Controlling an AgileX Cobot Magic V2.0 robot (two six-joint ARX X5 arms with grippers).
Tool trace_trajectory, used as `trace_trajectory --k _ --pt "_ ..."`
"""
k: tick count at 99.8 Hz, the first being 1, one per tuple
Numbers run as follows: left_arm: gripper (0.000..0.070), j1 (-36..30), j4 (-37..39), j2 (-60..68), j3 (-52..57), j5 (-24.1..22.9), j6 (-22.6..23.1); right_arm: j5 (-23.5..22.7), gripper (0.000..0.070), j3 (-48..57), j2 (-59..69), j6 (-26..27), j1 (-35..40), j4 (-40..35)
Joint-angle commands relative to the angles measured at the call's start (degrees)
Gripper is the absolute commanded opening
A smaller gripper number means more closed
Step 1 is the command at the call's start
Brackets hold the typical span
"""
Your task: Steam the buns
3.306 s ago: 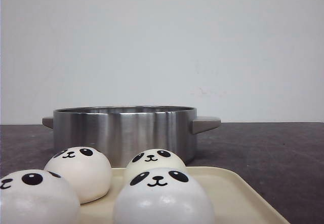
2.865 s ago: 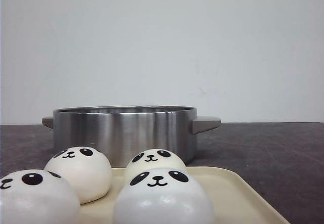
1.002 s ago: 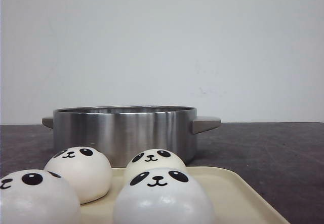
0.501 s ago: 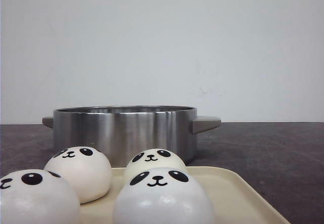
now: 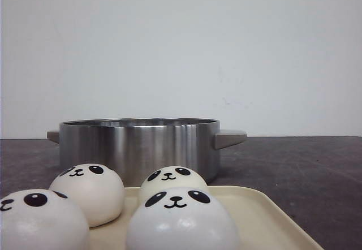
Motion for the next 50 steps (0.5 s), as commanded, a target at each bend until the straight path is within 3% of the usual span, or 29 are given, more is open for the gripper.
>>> trace_trajectory --k 1,7,14,26,31,39,42,50 --pt "0.0021 -0.39 -1.27 3.06 4.55 0.92 7.30 -0.28 0.0004 3.80 2.25 -2.12 0.13 0.15" --pt "0.0086 -1.38 -2.29 5.11 7.28 0.85 10.95 -0.31 0.0004 6.19 4.02 -2.84 0.13 0.13" --pt "0.0226 -1.97 -3.48 7.34 9.42 0.85 14.40 -1.53 0.0004 7.91 5.55 -3.54 0.13 0.20" --pt "0.0479 -2.71 -3.02 9.90 9.99 2.16 14.47 -3.93 0.0023 8.55 6.93 -3.67 0.17 0.22" --pt "0.0525 -3.02 -3.06 10.40 9.99 2.73 14.23 -4.90 0.0165 8.55 7.34 -3.65 0.17 0.20" --pt "0.0527 -3.56 -3.45 10.60 9.99 2.75 13.97 -6.62 0.0571 8.55 8.04 -3.26 0.17 0.20" --pt "0.0527 -3.72 -3.82 10.58 9.99 2.73 13.99 -7.10 0.0685 8.55 8.35 -2.67 0.17 0.20" --pt "0.0527 -3.93 -4.96 10.14 9.99 2.73 13.97 -8.39 0.0700 8.55 9.11 -0.55 0.17 0.22"
